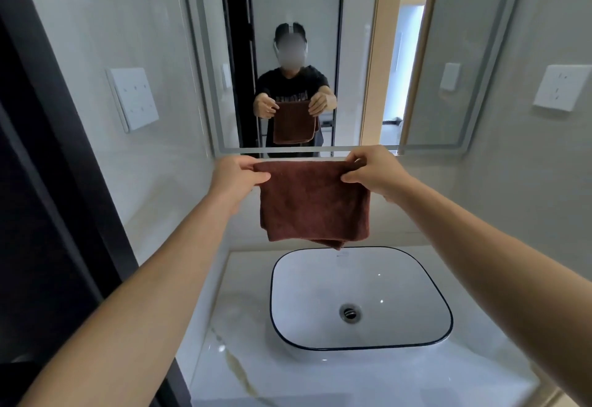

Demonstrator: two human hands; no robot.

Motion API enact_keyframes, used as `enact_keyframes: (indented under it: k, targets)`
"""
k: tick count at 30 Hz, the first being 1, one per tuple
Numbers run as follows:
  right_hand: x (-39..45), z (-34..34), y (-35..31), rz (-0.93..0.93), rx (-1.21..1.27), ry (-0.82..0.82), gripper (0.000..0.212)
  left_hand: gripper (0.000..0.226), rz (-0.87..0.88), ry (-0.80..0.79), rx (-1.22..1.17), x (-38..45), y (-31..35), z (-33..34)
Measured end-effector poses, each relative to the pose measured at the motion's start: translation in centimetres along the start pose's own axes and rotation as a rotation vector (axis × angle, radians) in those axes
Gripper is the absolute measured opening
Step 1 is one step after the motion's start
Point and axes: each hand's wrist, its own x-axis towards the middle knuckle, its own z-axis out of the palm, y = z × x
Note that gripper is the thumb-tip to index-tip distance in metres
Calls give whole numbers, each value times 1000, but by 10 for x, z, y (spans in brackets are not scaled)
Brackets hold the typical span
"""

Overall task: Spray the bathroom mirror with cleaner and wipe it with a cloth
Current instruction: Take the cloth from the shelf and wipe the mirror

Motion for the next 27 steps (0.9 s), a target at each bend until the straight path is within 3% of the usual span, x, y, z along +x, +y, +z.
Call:
enact_keyframes:
  k: [4,8,12,21,27]
  targets:
    - [-3,2,-3,5,-26,-26,22,24,-6,-22,41,0,-2,1]
    - [-4,6,-3,19,-89,-60,18,19,112,-48,173,-1,0,1]
    - [-5,3,0,31,-96,-66,17,17,169,-98,125,-2,2,-3]
    - [-3,1,11,90,-32,-102,18,25,192,-212,105,-3,30,-1]
    - [-5,2,28,164,124,-149,9,18,195,-229,136,-4,47,9]
